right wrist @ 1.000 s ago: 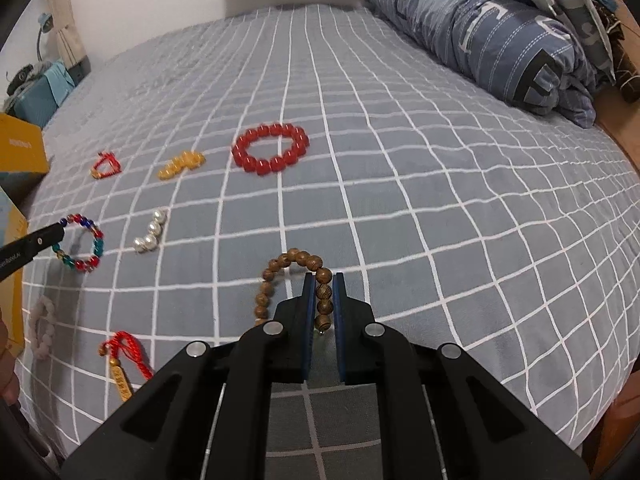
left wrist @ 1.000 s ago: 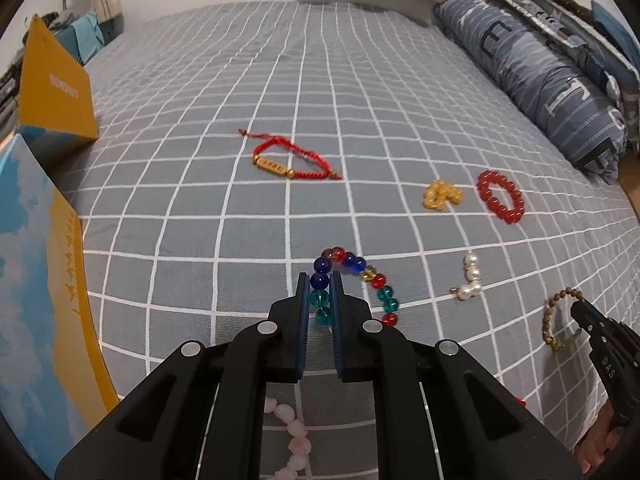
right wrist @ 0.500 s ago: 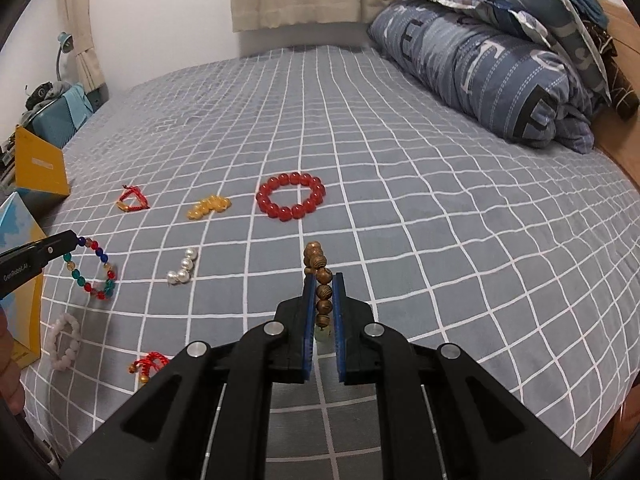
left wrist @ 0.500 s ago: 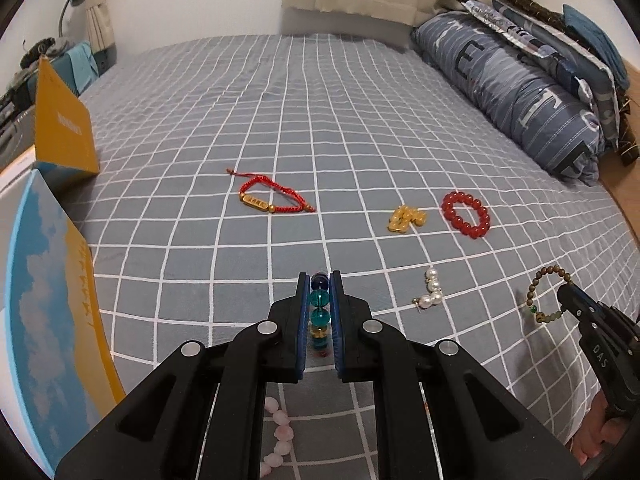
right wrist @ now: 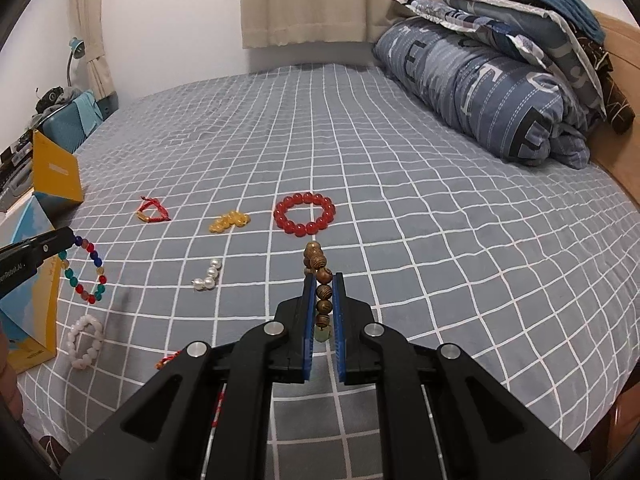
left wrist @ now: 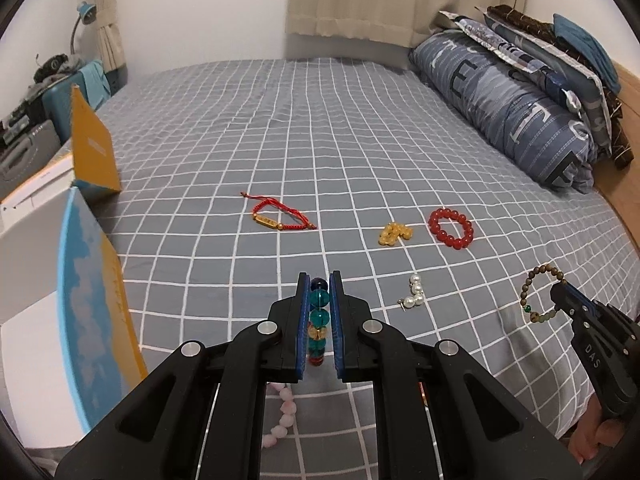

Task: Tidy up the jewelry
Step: 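Lift both bracelets and carry them toward the open white box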

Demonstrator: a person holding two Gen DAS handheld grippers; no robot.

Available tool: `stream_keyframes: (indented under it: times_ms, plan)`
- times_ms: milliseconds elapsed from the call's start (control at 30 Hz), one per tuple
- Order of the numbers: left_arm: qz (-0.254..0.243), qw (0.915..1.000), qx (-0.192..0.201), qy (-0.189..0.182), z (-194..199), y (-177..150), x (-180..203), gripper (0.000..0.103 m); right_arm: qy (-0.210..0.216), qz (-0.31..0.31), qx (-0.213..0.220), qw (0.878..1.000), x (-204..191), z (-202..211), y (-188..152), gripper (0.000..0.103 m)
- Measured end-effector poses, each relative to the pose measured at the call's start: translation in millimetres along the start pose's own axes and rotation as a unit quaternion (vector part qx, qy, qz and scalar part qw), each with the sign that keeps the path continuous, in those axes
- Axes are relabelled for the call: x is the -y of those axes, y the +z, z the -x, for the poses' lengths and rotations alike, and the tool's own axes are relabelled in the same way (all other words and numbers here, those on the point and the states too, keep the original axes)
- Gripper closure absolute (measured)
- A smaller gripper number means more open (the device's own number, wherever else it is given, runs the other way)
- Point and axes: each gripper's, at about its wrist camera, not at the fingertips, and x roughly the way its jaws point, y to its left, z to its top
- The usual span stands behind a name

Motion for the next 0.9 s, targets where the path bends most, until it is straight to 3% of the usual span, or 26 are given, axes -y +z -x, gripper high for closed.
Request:
stream_keyframes:
  times_ms: [533, 900]
  plan:
    - [0.005, 0.9994, 0.028, 0.016, 57, -6, -16, 0.094, 0.005, 0.019, 0.021, 1.000, -27, 46, 6, 0.096]
    - [0.021, 0.9985, 0.043, 0.028, 96, -13, -45, 0.094, 0.022, 0.051, 0.019, 0.998, -74, 66, 5, 0.096]
